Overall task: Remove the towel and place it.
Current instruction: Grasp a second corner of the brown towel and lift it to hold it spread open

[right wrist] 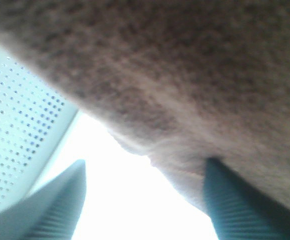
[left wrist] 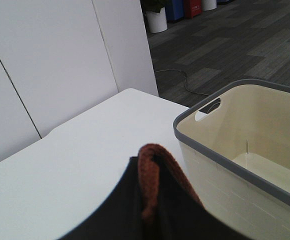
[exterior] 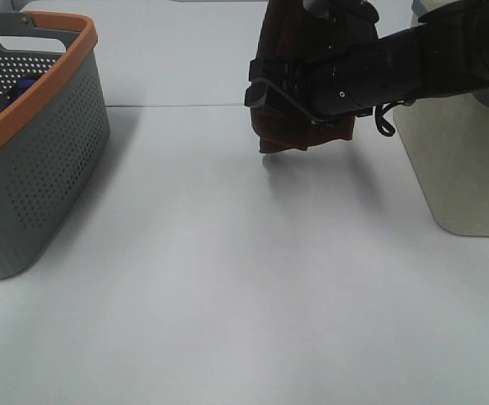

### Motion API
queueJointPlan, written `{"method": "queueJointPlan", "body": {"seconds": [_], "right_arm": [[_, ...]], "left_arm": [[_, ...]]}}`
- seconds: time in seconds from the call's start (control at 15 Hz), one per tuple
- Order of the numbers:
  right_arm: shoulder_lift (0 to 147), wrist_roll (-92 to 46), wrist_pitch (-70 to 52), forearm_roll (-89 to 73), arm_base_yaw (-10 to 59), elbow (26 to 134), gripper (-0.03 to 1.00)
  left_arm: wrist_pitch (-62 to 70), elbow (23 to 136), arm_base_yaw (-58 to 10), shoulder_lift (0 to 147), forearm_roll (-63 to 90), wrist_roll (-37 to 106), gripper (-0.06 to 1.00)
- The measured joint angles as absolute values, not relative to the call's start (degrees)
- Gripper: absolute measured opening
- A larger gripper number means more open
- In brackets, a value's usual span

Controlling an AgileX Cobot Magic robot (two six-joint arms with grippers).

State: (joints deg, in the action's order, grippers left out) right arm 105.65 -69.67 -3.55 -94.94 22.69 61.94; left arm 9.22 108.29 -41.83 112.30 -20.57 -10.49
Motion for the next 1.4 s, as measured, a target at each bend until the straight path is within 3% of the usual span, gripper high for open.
{"method": "queueJointPlan", "body": {"seconds": [0.13, 0.47, 0.8, 1.2, 1.4], "right_arm": [[105.5, -69.3, -3.3, -95.0, 22.7, 62.3, 0.74], [107.5, -69.2, 4.6, -96.4, 22.7, 67.3, 0.74], [107.9, -69.3, 8.4, -93.4, 22.7, 67.3, 0.54], [108.1, -69.8, 13.7, -92.2, 22.7, 67.3, 0.46], [108.1, -69.8, 15.1, -92.1, 22.7, 67.3, 0.32]], "left_arm": [[9.2, 108.3, -41.8, 112.3, -20.6, -10.5, 0.01], [9.2, 108.3, -41.8, 112.3, -20.6, -10.5, 0.01], [9.2, 108.3, -41.8, 112.3, -21.4, -10.5, 0.01], [9.2, 108.3, -41.8, 112.3, -21.5, -10.5, 0.01], [9.2, 108.3, -41.8, 112.3, -21.5, -10.5, 0.01]]}}
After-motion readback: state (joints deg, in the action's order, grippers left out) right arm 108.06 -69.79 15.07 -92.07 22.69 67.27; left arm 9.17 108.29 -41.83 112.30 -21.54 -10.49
